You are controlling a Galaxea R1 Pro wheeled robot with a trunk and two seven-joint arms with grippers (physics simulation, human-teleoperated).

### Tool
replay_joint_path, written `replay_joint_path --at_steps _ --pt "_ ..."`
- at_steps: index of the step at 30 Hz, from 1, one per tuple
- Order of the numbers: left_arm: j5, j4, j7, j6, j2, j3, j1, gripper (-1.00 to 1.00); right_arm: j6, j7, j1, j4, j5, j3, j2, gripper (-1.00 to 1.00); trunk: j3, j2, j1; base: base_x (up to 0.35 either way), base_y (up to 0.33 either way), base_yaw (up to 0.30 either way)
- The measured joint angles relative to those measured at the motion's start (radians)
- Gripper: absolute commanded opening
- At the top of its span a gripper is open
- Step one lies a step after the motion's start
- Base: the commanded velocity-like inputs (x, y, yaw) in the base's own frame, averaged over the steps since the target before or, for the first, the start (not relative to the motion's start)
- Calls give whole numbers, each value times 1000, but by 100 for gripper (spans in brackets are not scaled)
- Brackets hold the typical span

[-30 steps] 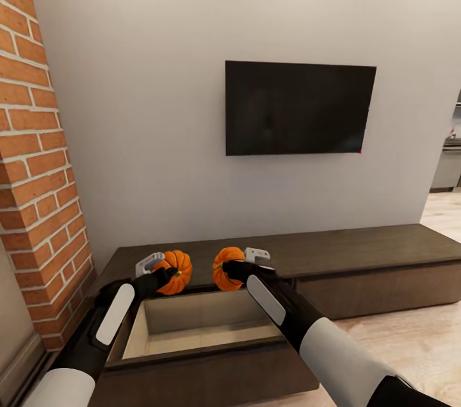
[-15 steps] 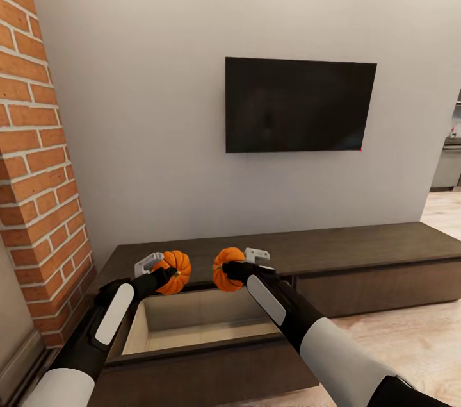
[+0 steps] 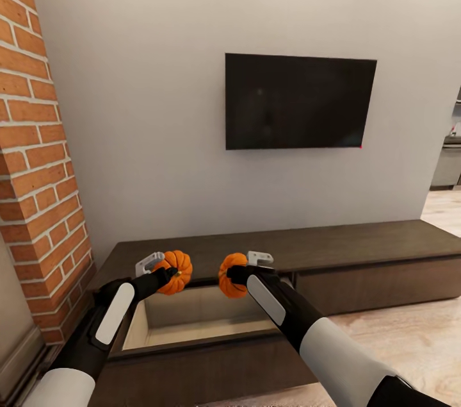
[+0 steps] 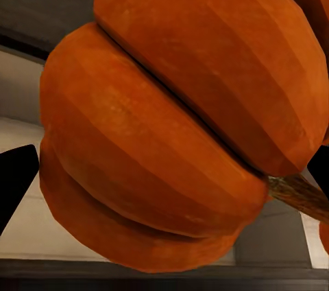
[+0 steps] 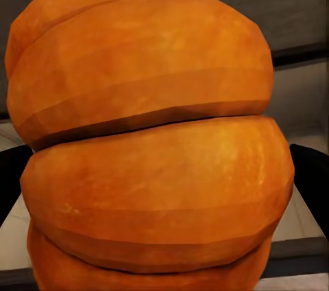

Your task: Place each of the two pumpkins and all three candles from the living room inside a cabinet in the living room (use any cabinet), then make sure every cabinet is closed, and position the cauldron so it is next to a table in the living room.

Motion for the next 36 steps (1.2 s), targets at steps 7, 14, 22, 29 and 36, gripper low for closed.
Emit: replay_joint_path --at_steps 7,14,22,29,36 --pt "0 2 1 0 0 0 0 -100 -1 -3 0 0 1 1 0 -100 -22 -49 27 0 0 0" --pt "5 4 1 0 1 0 0 -100 -3 -2 -1 -1 3 0 0 -100 -44 -98 54 0 0 0" --pt "12 6 1 0 2 1 0 -100 -7 1 -1 -2 4 1 0 -100 -69 -154 84 0 0 0" --pt "11 12 0 -1 2 2 0 -100 -9 5 -1 -2 5 1 0 -100 -91 -203 111 0 0 0" --pt "10 13 0 -1 2 1 0 -100 -11 7 -1 -2 5 1 0 -100 -113 -252 138 0 0 0"
